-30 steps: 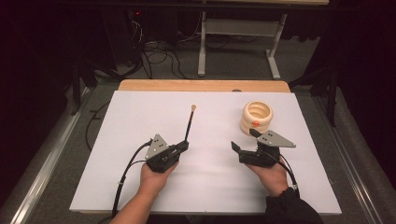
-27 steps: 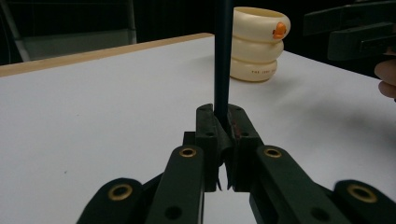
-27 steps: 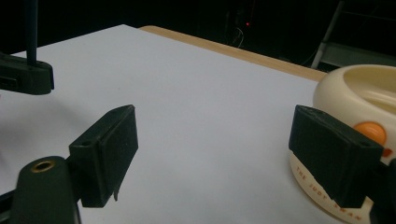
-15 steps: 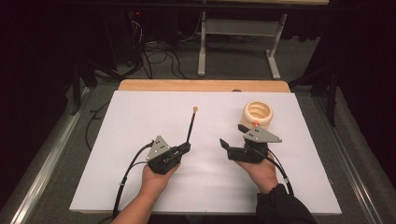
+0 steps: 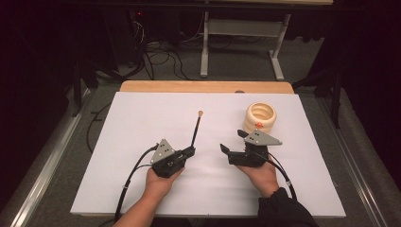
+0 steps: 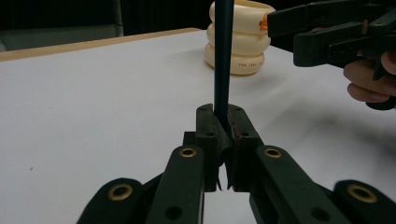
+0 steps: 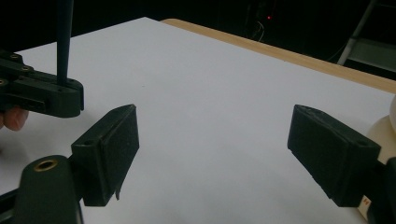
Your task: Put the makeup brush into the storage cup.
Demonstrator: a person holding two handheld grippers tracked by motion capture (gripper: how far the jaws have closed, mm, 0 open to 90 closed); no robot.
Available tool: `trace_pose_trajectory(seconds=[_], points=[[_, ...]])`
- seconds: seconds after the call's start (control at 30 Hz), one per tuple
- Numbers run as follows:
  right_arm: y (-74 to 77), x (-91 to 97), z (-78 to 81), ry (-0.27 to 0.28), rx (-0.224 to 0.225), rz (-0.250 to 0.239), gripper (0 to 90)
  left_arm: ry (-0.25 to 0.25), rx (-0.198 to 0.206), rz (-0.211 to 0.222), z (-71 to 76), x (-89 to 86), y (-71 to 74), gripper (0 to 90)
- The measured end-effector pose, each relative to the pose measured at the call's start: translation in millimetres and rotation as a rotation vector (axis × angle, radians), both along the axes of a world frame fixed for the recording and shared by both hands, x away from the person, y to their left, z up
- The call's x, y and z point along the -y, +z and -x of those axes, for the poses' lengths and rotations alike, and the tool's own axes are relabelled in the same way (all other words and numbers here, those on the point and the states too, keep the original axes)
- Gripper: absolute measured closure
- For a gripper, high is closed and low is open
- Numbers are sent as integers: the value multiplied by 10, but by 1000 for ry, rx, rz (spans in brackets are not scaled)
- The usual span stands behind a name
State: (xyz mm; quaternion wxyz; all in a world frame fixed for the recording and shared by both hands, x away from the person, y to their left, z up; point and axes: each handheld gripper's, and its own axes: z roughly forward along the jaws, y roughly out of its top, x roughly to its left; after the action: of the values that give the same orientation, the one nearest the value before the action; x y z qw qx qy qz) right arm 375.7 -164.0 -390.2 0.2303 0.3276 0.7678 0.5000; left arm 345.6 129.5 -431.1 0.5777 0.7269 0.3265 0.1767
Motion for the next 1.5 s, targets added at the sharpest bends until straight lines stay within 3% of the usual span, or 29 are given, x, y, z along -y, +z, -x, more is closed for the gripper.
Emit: trace_pose_trajectory(seconds=[0.23,0.57,0.9,1.5], points=[[-1,-2,27,11,-6,-30,187,1,3,2,14,4,-1,857],[60,0,72,36,-19,-150,199,-19,-10,4,33,63,-38,856],[86,-17,101,56,-38,-213,251,-44,-3,-3,52,140,-61,857],[129,-176,211,113,-25,-253,366,-65,19,-26,82,216,-57,856]])
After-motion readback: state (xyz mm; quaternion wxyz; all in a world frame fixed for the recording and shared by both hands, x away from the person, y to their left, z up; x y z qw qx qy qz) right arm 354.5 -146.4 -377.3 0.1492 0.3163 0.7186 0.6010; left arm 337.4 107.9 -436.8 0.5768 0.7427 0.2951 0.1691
